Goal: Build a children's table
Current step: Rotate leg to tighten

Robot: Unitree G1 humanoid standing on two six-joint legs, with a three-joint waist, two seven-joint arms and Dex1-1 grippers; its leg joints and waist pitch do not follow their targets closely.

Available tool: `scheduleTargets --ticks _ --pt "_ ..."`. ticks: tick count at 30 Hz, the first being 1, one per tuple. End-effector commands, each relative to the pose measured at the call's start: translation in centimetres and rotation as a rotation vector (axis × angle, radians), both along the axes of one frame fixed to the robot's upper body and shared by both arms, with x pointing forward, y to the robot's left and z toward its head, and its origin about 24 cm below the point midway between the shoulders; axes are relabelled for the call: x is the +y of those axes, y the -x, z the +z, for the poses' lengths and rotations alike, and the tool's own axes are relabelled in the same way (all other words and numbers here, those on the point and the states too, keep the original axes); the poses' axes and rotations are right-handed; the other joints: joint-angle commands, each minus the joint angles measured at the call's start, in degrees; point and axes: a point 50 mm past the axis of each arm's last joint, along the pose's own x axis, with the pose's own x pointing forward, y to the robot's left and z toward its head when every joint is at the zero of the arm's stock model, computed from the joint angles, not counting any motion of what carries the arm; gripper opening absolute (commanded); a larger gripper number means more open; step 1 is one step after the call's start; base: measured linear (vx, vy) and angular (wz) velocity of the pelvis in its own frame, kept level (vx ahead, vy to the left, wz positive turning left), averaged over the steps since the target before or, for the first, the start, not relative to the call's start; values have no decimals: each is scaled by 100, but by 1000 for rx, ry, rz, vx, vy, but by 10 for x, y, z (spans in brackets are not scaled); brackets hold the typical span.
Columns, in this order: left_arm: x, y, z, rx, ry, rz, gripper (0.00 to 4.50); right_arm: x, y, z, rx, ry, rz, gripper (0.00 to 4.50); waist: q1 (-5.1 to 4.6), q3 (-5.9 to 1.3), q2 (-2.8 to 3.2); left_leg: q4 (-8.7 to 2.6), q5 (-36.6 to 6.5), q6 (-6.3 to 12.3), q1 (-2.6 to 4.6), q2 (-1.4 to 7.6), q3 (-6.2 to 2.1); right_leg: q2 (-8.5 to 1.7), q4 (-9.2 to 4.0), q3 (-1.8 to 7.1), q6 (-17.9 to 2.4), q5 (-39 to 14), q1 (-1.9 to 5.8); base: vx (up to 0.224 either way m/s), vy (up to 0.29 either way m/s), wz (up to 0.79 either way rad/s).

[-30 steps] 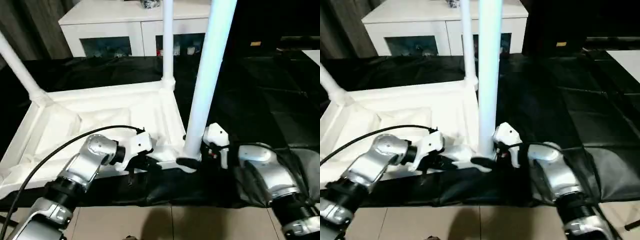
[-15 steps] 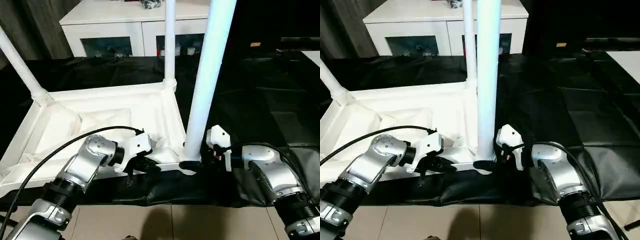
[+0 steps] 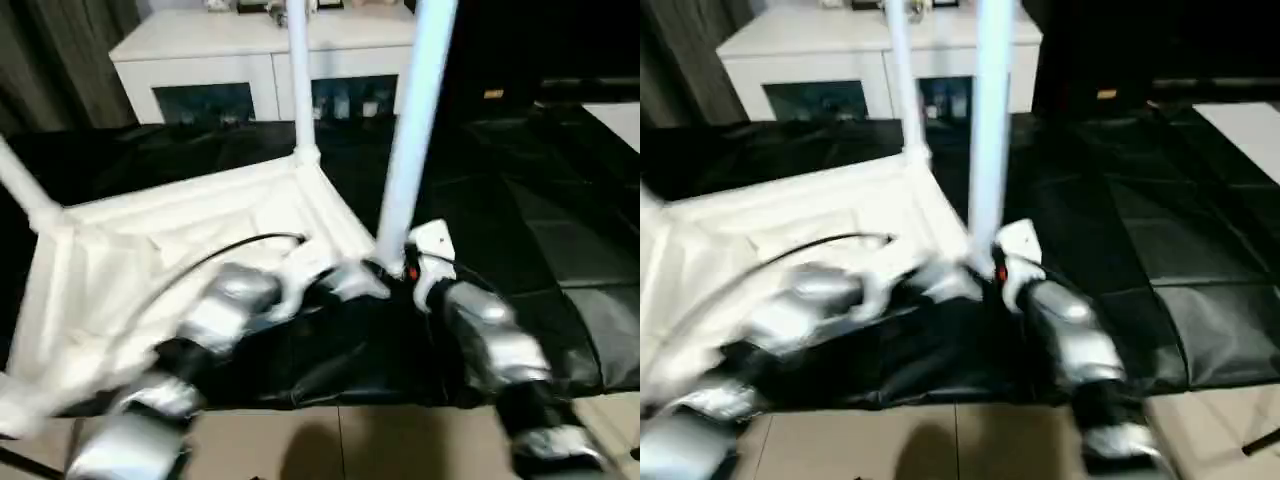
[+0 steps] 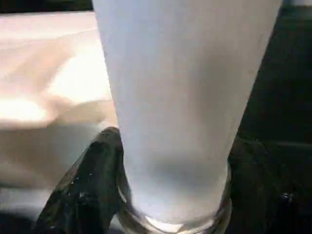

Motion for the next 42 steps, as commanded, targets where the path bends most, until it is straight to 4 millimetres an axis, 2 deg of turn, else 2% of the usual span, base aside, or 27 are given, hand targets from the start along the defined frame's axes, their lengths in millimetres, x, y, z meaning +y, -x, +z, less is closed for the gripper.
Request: scheduleTargets --ticks 1,2,3,6,7,8,10,11,12,15,16,19,20,21,22,23,25,27,29,30,32,34,37,39,42 --pt "4 -10 -1 -61 -11 166 0 19 4 -12 34 9 8 267 -21 -319 -85 -502 -1776 -110 139 262 -139 -323 -535 232 -1098 -1441 167 0 0 0" --pt "3 -11 -1 -64 -14 170 0 21 3 -11 23 24 14 267 -12 -334 -88 -493 -1588 -18 133 257 -123 -322 -523 228 -1160 -1083 176 0 0 0" --pt "3 -12 -1 -65 -16 172 0 22 3 -11 19 29 15 267 -18 -332 -95 -488 -1445 106 87 250 -120 -325 -508 221 -1205 -881 209 0 0 0" --pt "1 -12 0 -66 -13 152 0 28 2 -8 13 -25 40 267 -6 -344 -98 -459 -1288 311 71 246 -108 -344 -507 220 -1244 -794 228 0 0 0" --pt "2 -11 0 -64 -12 139 0 30 2 -6 0 -42 66 302 2 -344 -69 -458 -1261 330 75 252 -112 -348 -504 219 -1252 -774 225 0 0 0" --pt "3 -11 0 -60 -8 123 0 32 3 -4 -19 -38 95 337 -3 -341 -88 -458 -1256 376 66 252 -106 -340 -509 215 -1255 -767 228 0 0 0" --pt "6 -9 0 -47 -1 99 0 33 4 1 -44 -47 147 339 -12 -329 -83 -469 -1351 397 62 254 -105 -335 -521 205 -1243 -897 227 0 0 0" --pt "7 -9 0 -46 6 82 0 32 3 4 -54 -54 160 358 -23 -325 -93 -476 -1431 406 47 250 -115 -342 -527 201 -1214 -1012 245 0 0 0" --pt "12 -8 -2 -35 3 74 0 31 3 9 -65 -84 204 371 -56 -328 -74 -499 -1369 390 -8 253 -149 -342 -501 181 -1166 -1022 291 0 0 0" --pt "15 -6 -2 -44 9 34 0 29 3 12 -72 -100 250 392 -88 -323 -74 -495 -1555 388 37 262 -143 -334 -529 182 -1194 -1099 247 0 0 0" --pt "19 -5 -2 -40 21 19 0 26 6 15 -76 -96 334 403 -105 -329 -76 -482 -1491 421 34 266 -135 -339 -526 190 -1261 -994 255 0 0 0" --pt "23 0 -1 -33 46 -39 0 20 12 18 -81 -47 470 403 -119 -329 -58 -474 -1331 501 24 279 -127 -334 -497 193 -1343 -747 254 0 0 0" --pt "26 8 2 -30 74 -132 0 13 19 20 -86 -6 573 403 -85 -338 -99 -470 -1273 510 48 303 -135 -338 -503 184 -1367 -665 283 0 0 0" --pt "28 14 3 -20 94 -198 0 8 24 20 -84 20 639 403 -100 -324 -92 -458 -1258 562 12 289 -120 -336 -477 196 -1399 -604 270 0 0 0" --pt "34 24 5 13 115 -288 0 -1 32 21 -71 47 726 403 -91 -331 -119 -458 -1301 609 16 296 -113 -343 -488 195 -1426 -669 270 0 0 0" --pt "39 30 6 34 109 -332 0 -6 34 22 -67 63 760 403 -81 -351 -117 -441 -1161 675 18 315 -110 -353 -449 208 -1469 -489 273 0 0 0" --pt "45 37 6 62 97 -377 0 -12 37 23 -58 81 797 403 -47 -346 -78 -440 -1067 731 45 326 -94 -327 -433 203 -1535 -417 227 0 0 0" --pt "49 40 7 76 97 -395 0 -15 39 24 -47 83 819 403 32 -344 -64 -442 -1035 703 80 345 -76 -311 -425 209 -1591 -401 181 0 0 0" --pt "57 47 10 110 109 -434 0 -21 42 25 -21 76 868 403 81 -329 -70 -472 -1172 632 91 364 -72 -304 -423 213 -1568 -522 183 0 0 0" --pt "58 48 11 117 113 -441 0 -21 43 25 -17 75 875 403 112 -326 -54 -481 -1217 571 103 367 -73 -305 -421 219 -1540 -581 169 0 0 0" --pt "60 49 14 119 120 -447 0 -21 46 26 9 46 927 403 116 -313 -94 -491 -1312 479 97 345 -61 -300 -425 231 -1523 -662 175 0 0 0" --pt "61 48 15 113 118 -438 0 -21 48 26 21 41 951 403 127 -317 -101 -487 -1293 467 100 343 -61 -305 -427 233 -1502 -661 184 0 0 0" --pt "63 47 16 111 115 -423 0 -21 51 22 46 56 991 370 129 -326 -107 -465 -1139 488 77 328 -59 -323 -417 236 -1488 -539 194 0 0 0" --pt "63 47 16 111 114 -419 0 -21 52 21 55 68 1004 368 130 -330 -113 -454 -1055 523 70 324 -59 -321 -415 231 -1492 -504 196 0 0 0" --pt "63 46 16 110 112 -415 0 -23 53 20 67 75 1016 331 139 -338 -122 -441 -938 569 70 325 -60 -319 -402 227 -1507 -436 199 0 0 0"
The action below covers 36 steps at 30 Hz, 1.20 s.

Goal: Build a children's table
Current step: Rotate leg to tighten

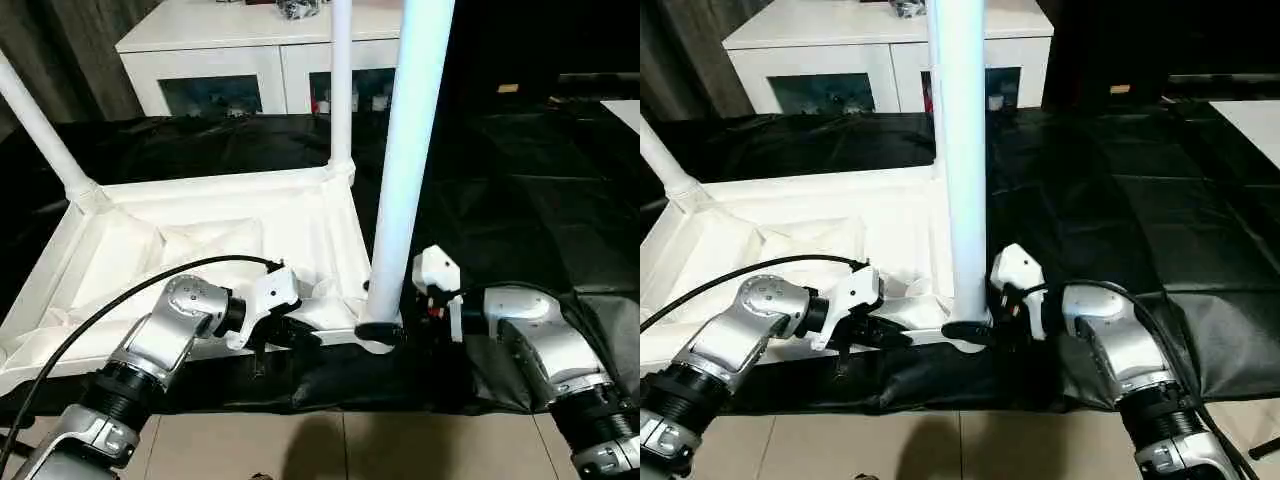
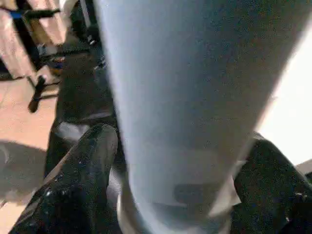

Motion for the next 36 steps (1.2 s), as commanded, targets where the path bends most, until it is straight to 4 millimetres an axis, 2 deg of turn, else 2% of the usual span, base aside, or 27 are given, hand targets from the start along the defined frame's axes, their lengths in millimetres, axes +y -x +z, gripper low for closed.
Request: scheduleTargets --ticks 1,5,8,13,16,17,18,19,20,21,24,25,26,27,29,30,31,33,34,36 --pt "-4 -3 13 -25 64 -22 0 -1 2 -3 15 20 26 327 -1 -349 -122 -379 -930 575 100 312 -94 -316 -362 232 -1559 -452 233 0 0 0" --pt "-3 -5 11 -28 56 -10 0 -2 1 -6 22 34 23 285 -3 -354 -84 -375 -973 553 108 307 -95 -310 -366 226 -1562 -480 234 0 0 0" --pt "-3 -5 11 -28 55 -8 0 -2 0 -6 24 34 17 262 -5 -357 -96 -370 -960 556 107 306 -95 -307 -360 225 -1580 -419 238 0 0 0" --pt "-3 -8 6 -48 29 34 0 -3 1 -12 35 36 -22 256 -13 -353 -96 -369 -1004 552 107 304 -98 -307 -367 222 -1582 -461 243 0 0 0" --pt "-7 -19 0 -76 10 156 0 -1 -7 -20 39 19 -173 256 -32 -321 -95 -395 -1207 442 127 303 -93 -303 -410 234 -1537 -785 213 0 0 0" --pt "-10 -23 -2 -84 9 198 0 0 -10 -22 45 14 -225 256 -42 -318 -97 -407 -1422 310 146 288 -101 -313 -432 230 -1498 -1081 220 0 0 0" --pt "-15 -28 -4 -91 11 256 0 3 -13 -26 54 8 -288 256 -66 -321 -101 -424 -1437 238 136 291 -110 -306 -436 233 -1446 -1113 231 0 0 0" --pt "-21 -34 -6 -93 11 326 0 7 -15 -32 68 2 -359 256 -67 -313 -66 -429 -1480 196 140 292 -117 -311 -435 237 -1437 -1132 217 0 0 0" --pt "-27 -40 -8 -98 12 399 0 12 -17 -35 75 2 -412 256 -89 -310 -89 -432 -1579 130 160 278 -118 -304 -455 235 -1414 -1215 216 0 0 0" --pt "-29 -41 -8 -99 13 413 0 13 -17 -36 76 3 -422 256 -108 -309 -105 -435 -1600 96 149 264 -118 -304 -467 238 -1366 -1304 228 0 0 0" --pt "-39 -53 -7 -111 10 551 0 23 -24 -40 66 16 -552 255 -124 -306 -93 -431 -1675 132 151 246 -121 -321 -504 249 -1254 -1545 225 0 0 0" --pt "-41 -55 -7 -115 5 584 0 26 -26 -41 65 17 -592 255 -137 -300 -111 -429 -1678 143 148 236 -115 -317 -521 250 -1227 -1610 219 0 0 0" --pt "-43 -59 -7 -129 -5 629 0 29 -30 -42 69 17 -659 254 -175 -302 -109 -438 -1679 113 138 217 -126 -310 -528 244 -1170 -1751 220 0 0 0" --pt "-45 -61 -6 -139 -13 657 0 31 -33 -42 73 17 -706 252 -171 -312 -57 -437 -1680 97 143 222 -139 -321 -526 243 -1139 -1781 227 0 0 0" --pt "-46 -63 -6 -145 -19 675 0 33 -35 -43 79 19 -751 249 -200 -305 -80 -436 -1787 129 153 216 -132 -314 -565 249 -1082 -1928 206 0 0 0" --pt "-49 -68 -5 -161 -28 720 0 38 -42 -43 73 21 -862 249 -200 -309 -74 -445 -1766 152 133 220 -140 -318 -570 243 -1040 -1939 224 0 0 0" --pt "-49 -69 -5 -164 -30 726 0 39 -43 -43 65 26 -879 247 -214 -305 -87 -442 -1753 146 136 215 -127 -311 -581 252 -1025 -1945 193 0 0 0" --pt "-51 -70 -4 -169 -31 730 0 45 -48 -39 -32 76 -907 247 -229 -314 -76 -456 -1810 81 151 212 -142 -309 -572 243 -1042 -1958 190 0 0 0" --pt "-51 -70 -4 -159 -23 721 0 48 -49 -37 -17 36 -913 247 -217 -323 -37 -457 -1813 82 157 221 -146 -319 -569 247 -1041 -1870 189 0 0 0" --pt "-51 -69 -4 -146 -17 693 0 55 -48 -29 -33 -36 -820 247 -222 -325 -80 -461 -1810 182 133 223 -137 -309 -561 245 -1050 -1662 216 0 0 0"
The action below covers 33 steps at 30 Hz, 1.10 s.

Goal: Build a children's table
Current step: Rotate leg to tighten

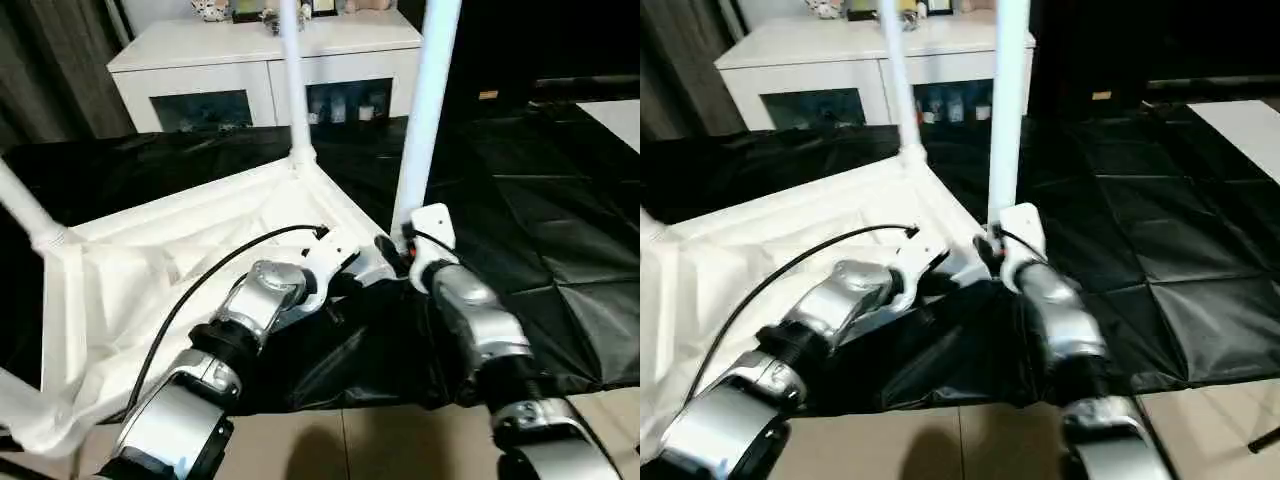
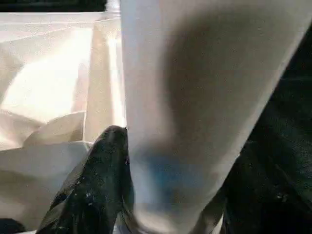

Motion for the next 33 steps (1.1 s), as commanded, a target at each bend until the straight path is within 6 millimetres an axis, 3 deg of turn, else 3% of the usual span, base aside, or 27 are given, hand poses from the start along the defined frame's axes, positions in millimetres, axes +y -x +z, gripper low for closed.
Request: scheduleTargets --ticks 1,2,3,6,8,9,10,12,13,15,16,17,19,20,24,26,29,33 --pt "24 -13 4 -64 -9 204 0 32 15 -11 44 -61 223 247 -11 -258 -178 -473 -1797 218 50 248 -152 -314 -547 189 -1062 -1607 159 0 0 0" --pt "24 -13 4 -64 -9 201 0 33 15 -10 40 -64 234 247 -42 -257 -174 -471 -1712 284 -4 237 -161 -318 -523 182 -1060 -1486 203 0 0 0" --pt "24 -13 4 -68 -9 184 0 32 15 -7 16 -76 265 296 -88 -263 -193 -473 -1607 347 -41 232 -171 -313 -522 163 -1046 -1392 228 0 0 0" --pt "27 -6 1 -46 14 100 0 19 17 0 6 -102 335 285 -160 -321 -187 -399 -1228 584 -26 256 -157 -314 -482 158 -1315 -757 213 0 0 0" --pt "27 -3 1 -41 31 43 0 14 20 2 11 -93 391 329 -125 -358 -194 -335 -714 825 -49 258 -139 -325 -393 154 -1571 0 229 0 0 0" --pt "30 3 1 -14 46 -21 0 5 26 3 23 -57 494 329 -84 -358 -215 -310 -487 990 -71 256 -129 -314 -361 139 -1635 307 232 0 0 0" --pt "31 5 1 -17 47 -66 0 1 30 3 31 -35 552 329 -18 -365 -234 -286 -375 1133 -73 269 -126 -325 -329 133 -1651 478 244 0 0 0" --pt "33 8 1 -19 47 -98 0 -3 33 3 37 -18 594 329 27 -346 -201 -281 -363 1223 -63 289 -116 -321 -331 130 -1661 403 200 0 0 0" --pt "37 17 3 -9 68 -208 0 -14 41 4 50 3 678 329 55 -343 -185 -284 -427 1198 -47 295 -120 -316 -341 124 -1649 266 197 0 0 0" --pt "45 28 3 52 86 -306 0 -27 47 11 37 14 749 329 109 -337 -234 -311 -631 1103 -50 342 -119 -330 -330 135 -1614 9 209 0 0 0" --pt "47 29 3 47 81 -319 0 -29 47 14 30 9 751 329 122 -314 -207 -330 -727 1038 -38 347 -115 -308 -340 131 -1617 -158 176 0 0 0" --pt "48 30 3 43 78 -328 0 -30 48 16 26 6 752 329 112 -293 -226 -359 -915 949 -20 354 -116 -299 -367 136 -1605 -425 156 0 0 0" --pt "54 32 4 38 68 -346 0 -38 50 23 19 -7 769 329 115 -280 -200 -383 -1104 790 -2 357 -127 -305 -391 140 -1583 -679 144 0 0 0" --pt "60 34 3 41 55 -353 0 -46 56 29 31 11 822 329 112 -269 -241 -414 -1222 647 3 368 -137 -298 -396 154 -1514 -747 173 0 0 0" --pt "67 39 5 46 55 -376 0 -54 63 30 56 70 868 329 131 -276 -268 -386 -972 699 -12 352 -118 -322 -370 173 -1501 -493 168 0 0 0" --pt "71 42 6 57 46 -390 0 -58 66 29 76 90 885 329 146 -269 -260 -381 -1058 667 -1 340 -105 -327 -391 175 -1515 -655 153 0 0 0" --pt "74 42 6 54 30 -394 0 -62 66 34 84 75 872 360 169 -274 -287 -378 -1003 663 2 340 -108 -314 -376 172 -1510 -596 157 0 0 0" --pt "74 45 8 46 35 -412 0 -64 65 36 76 88 857 393 186 -289 -270 -362 -841 698 1 345 -109 -315 -348 171 -1551 -362 158 0 0 0"
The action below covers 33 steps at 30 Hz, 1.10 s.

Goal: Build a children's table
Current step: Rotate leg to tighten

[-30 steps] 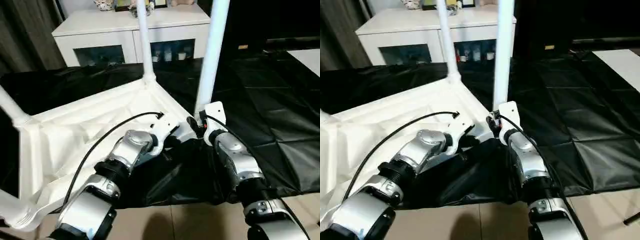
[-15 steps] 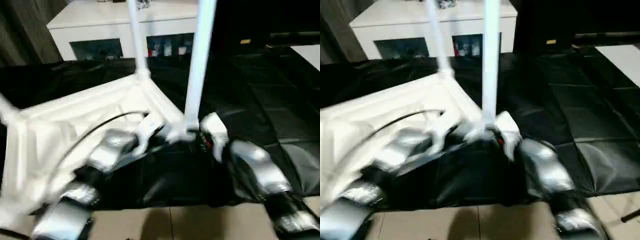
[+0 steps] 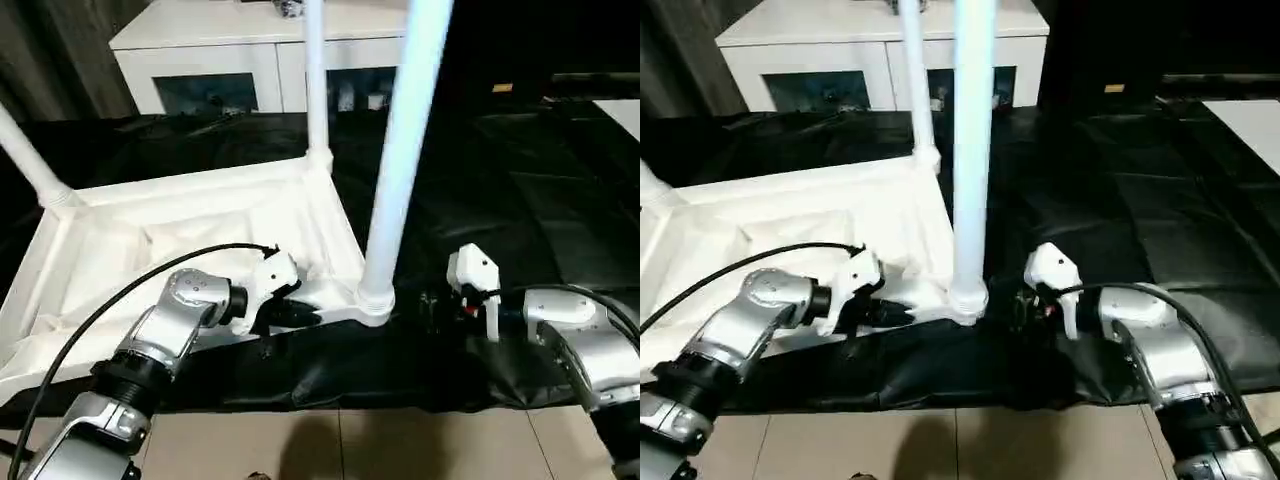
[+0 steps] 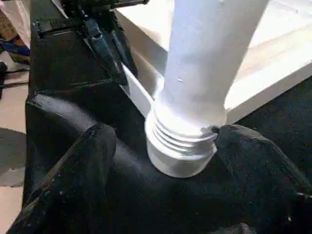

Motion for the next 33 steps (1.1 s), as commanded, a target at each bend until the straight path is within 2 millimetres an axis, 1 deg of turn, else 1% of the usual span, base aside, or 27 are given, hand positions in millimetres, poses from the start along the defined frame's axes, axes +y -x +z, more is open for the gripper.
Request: scheduleTargets --ticks 1,3,4,5,6,7,9,10,11,12,13,14,16,17,19,22,23,24,26,27,28,30,31,32,33 --pt "-2 6 2 8 11 -51 0 1 -1 5 -28 0 6 393 5 -368 -117 -369 -822 675 120 309 -96 -312 -357 221 -1538 -307 262 0 0 0" --pt "-5 8 4 2 22 -61 0 7 0 -2 -9 -3 29 393 10 -372 -135 -357 -779 715 112 305 -90 -315 -346 218 -1569 -210 269 0 0 0" --pt "-5 8 4 2 24 -65 0 12 -1 -6 -3 -4 34 393 11 -373 -132 -355 -779 716 111 303 -89 -318 -344 218 -1576 -221 269 0 0 0" --pt "-6 8 4 1 24 -64 0 14 -2 -8 -1 -6 32 393 10 -366 -121 -361 -845 698 116 301 -88 -309 -360 209 -1570 -356 256 0 0 0" --pt "-6 8 4 1 24 -64 0 16 -3 -9 1 -7 32 393 10 -369 -103 -358 -867 678 120 303 -88 -313 -358 212 -1575 -382 247 0 0 0" --pt "-7 8 4 1 24 -64 0 20 -6 -12 2 -10 26 393 0 -364 -96 -364 -893 655 115 298 -90 -305 -363 210 -1578 -413 249 0 0 0" --pt "-8 8 4 4 24 -68 0 26 -11 -13 2 -21 16 393 -12 -354 -99 -386 -1039 525 129 300 -96 -295 -371 208 -1568 -562 248 0 0 0" --pt "-8 8 4 4 23 -67 0 28 -13 -13 7 -37 9 393 -10 -359 -117 -382 -1040 512 137 304 -95 -295 -366 214 -1559 -545 249 0 0 0" --pt "-8 8 3 3 20 -66 0 29 -14 -13 8 -42 8 393 -8 -366 -106 -378 -988 518 138 303 -97 -299 -351 215 -1572 -476 250 0 0 0" --pt "-8 8 3 2 18 -66 0 30 -15 -13 8 -43 8 393 -7 -365 -133 -374 -958 529 130 301 -89 -300 -355 218 -1565 -445 257 0 0 0" --pt "-7 8 3 1 15 -64 0 31 -15 -14 9 -44 8 393 9 -375 -111 -367 -856 553 134 305 -96 -302 -333 219 -1568 -336 260 0 0 0" --pt "-7 8 3 0 15 -60 0 31 -16 -14 10 -46 7 393 8 -384 -119 -357 -780 580 130 301 -90 -302 -319 217 -1587 -211 263 0 0 0" --pt "-6 8 3 2 17 -55 0 32 -17 -14 13 -48 9 367 16 -385 -114 -344 -749 623 123 290 -85 -301 -317 215 -1605 -126 270 0 0 0" --pt "-6 8 2 2 18 -54 0 32 -17 -15 14 -47 10 367 17 -386 -118 -343 -748 629 121 288 -84 -299 -314 214 -1606 -122 272 0 0 0" --pt "-6 8 2 2 17 -51 0 29 -17 -15 16 -35 18 347 19 -386 -115 -339 -744 642 116 289 -86 -304 -313 212 -1600 -134 275 0 0 0" --pt "-6 7 2 2 13 -49 0 27 -18 -16 16 -22 24 320 14 -385 -115 -343 -811 612 123 292 -88 -300 -319 211 -1604 -249 272 0 0 0" --pt "-6 7 2 1 11 -47 0 27 -18 -17 15 -17 26 303 18 -386 -112 -342 -809 610 125 292 -87 -299 -320 209 -1605 -246 272 0 0 0" --pt "-5 7 1 1 10 -46 0 27 -18 -18 16 -16 26 303 17 -389 -114 -338 -784 614 123 290 -87 -297 -313 210 -1607 -215 274 0 0 0" --pt "-5 7 1 2 10 -44 0 27 -19 -19 19 -17 22 284 21 -392 -120 -332 -740 645 119 289 -86 -299 -307 209 -1614 -147 278 0 0 0" --pt "-4 7 1 2 10 -41 0 28 -19 -21 20 -17 19 279 24 -394 -110 -329 -742 653 119 290 -87 -304 -307 209 -1620 -148 274 0 0 0" --pt "-4 7 1 3 9 -39 0 29 -20 -21 19 -19 14 279 20 -393 -113 -329 -746 653 119 289 -86 -302 -309 208 -1621 -150 275 0 0 0" --pt "-4 7 0 4 7 -33 0 31 -21 -22 14 -23 0 269 13 -388 -109 -333 -795 640 119 288 -87 -297 -312 206 -1629 -203 273 0 0 0" --pt "-5 5 -1 0 13 -4 0 33 -23 -24 10 -40 -39 269 14 -387 -88 -336 -807 629 121 289 -93 -297 -310 204 -1626 -221 273 0 0 0" --pt "-7 4 -2 -3 18 15 0 34 -24 -25 11 -52 -64 267 -3 -376 -99 -345 -888 595 124 288 -88 -292 -328 208 -1616 -303 262 0 0 0" --pt "-8 1 -3 -11 23 51 0 36 -26 -26 12 -66 -100 267 -10 -374 -104 -352 -936 548 120 284 -92 -300 -332 208 -1610 -371 272 0 0 0"
